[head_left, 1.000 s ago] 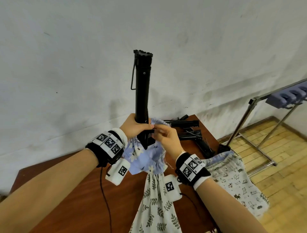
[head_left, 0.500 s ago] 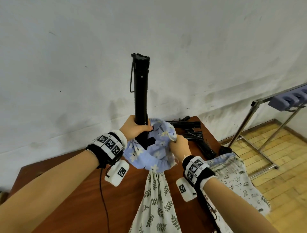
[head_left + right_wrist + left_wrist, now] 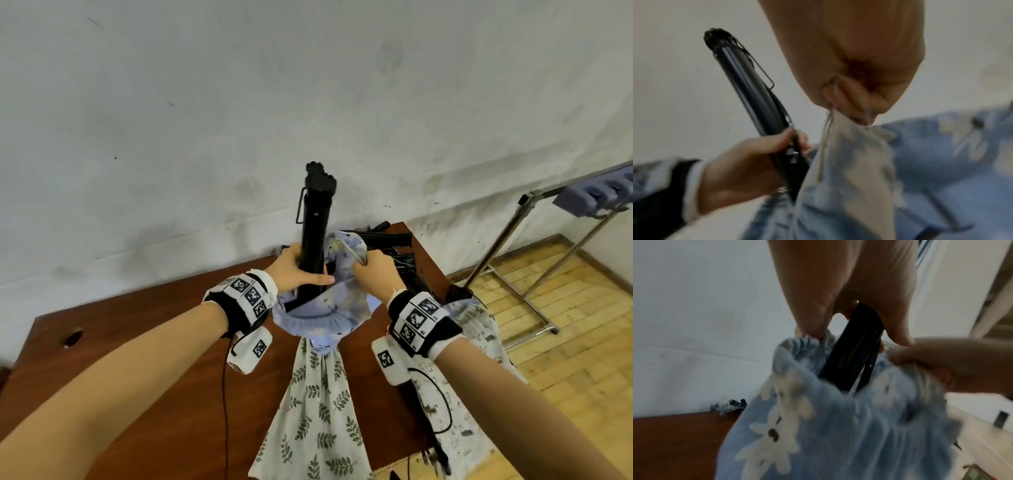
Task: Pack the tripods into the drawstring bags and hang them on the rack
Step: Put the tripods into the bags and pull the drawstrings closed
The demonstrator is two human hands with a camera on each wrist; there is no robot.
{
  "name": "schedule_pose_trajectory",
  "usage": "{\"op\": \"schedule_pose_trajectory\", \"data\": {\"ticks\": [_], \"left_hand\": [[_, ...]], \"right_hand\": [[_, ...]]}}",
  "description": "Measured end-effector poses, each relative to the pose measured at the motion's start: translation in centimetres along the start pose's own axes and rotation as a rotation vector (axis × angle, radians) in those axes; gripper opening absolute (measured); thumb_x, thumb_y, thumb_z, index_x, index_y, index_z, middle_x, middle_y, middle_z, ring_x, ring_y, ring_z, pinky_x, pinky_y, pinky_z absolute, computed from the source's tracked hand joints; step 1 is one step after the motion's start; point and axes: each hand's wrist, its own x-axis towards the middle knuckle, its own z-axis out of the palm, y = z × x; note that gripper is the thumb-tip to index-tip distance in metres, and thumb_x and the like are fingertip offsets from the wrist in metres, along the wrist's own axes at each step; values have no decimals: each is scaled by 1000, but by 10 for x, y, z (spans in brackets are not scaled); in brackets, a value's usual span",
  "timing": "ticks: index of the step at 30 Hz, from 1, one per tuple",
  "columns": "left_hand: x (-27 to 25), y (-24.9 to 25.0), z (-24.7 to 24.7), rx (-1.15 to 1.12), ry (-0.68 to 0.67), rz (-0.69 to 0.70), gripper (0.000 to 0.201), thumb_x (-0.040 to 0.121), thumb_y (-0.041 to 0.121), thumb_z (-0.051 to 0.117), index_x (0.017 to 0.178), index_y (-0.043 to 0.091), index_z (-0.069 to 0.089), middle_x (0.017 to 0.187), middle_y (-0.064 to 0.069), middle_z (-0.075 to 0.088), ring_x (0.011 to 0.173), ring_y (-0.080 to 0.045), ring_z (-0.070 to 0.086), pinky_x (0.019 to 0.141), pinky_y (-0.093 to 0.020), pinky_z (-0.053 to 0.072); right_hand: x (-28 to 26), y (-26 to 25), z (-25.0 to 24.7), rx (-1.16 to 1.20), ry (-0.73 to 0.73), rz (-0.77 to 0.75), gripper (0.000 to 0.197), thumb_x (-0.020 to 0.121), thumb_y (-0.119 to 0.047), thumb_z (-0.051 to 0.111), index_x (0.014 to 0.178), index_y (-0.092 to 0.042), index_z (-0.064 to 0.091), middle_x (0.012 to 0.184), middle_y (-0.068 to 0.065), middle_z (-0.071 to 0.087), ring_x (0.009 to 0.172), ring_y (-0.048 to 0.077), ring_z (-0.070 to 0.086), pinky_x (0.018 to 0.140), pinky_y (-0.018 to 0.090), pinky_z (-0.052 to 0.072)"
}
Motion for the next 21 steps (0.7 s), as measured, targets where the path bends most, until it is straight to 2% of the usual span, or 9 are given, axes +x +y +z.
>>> {"op": "schedule_pose_trajectory", "data": {"ticks": [4,7,9,11,12,14,16,18,21], "left_hand": [[-4,3,-7,-210,67,-46,19,74,5,78,83,12,64,87,-2,67,90,-17,63,91,-30,48],[-3,10,-13,-423,-14,-68,22,64,0,73,79,9,60,80,1,63,84,-11,63,89,-28,43],[-2,14,-15,-446,-135,-112,24,64,3,68,86,9,62,76,4,64,84,-10,61,90,-27,41],[-2,18,-15,-393,-221,-141,32,66,4,68,97,8,61,77,4,66,88,-12,60,92,-26,41],[-3,19,-15,-350,-238,-146,35,66,4,69,100,8,60,78,5,67,91,-13,59,94,-26,41],[-1,22,-14,-228,-226,-132,30,68,6,73,95,8,61,81,6,67,97,-13,57,98,-28,39],[-1,24,-12,-128,-189,-102,18,74,2,74,85,11,63,83,2,65,95,-15,58,93,-26,39],[1,23,-12,-69,-140,-126,13,76,4,75,82,10,65,88,-3,65,94,-17,59,87,-25,40],[3,19,-14,-2,-134,-236,49,61,22,83,103,4,66,107,-7,66,106,-22,58,94,-29,44]], "right_hand": [[-6,20,-15,-317,22,106,34,85,-12,58,60,-11,34,58,4,36,54,23,38,51,28,29],[-5,30,-16,-254,21,151,34,80,0,55,56,-10,32,54,6,33,49,21,31,46,28,22],[-3,27,-14,-130,0,135,13,78,5,51,74,-6,47,63,6,44,58,22,41,50,27,30],[-1,26,-9,-31,-28,75,25,77,7,55,95,-11,57,76,8,57,68,24,51,56,27,40],[0,23,-7,-11,-31,50,26,76,5,57,94,-12,61,77,10,61,68,23,53,57,26,42],[-1,16,-3,53,7,47,13,75,-4,54,77,-9,65,64,10,58,57,21,47,54,26,36],[0,12,-2,133,49,53,23,71,-22,51,67,-2,61,56,6,47,52,19,38,54,29,30],[0,6,-2,266,118,47,27,74,-24,51,67,2,55,57,6,42,54,19,37,56,32,32],[-3,-6,-9,372,317,-13,21,93,-6,44,73,-12,48,58,0,43,49,16,33,50,27,31]]}}
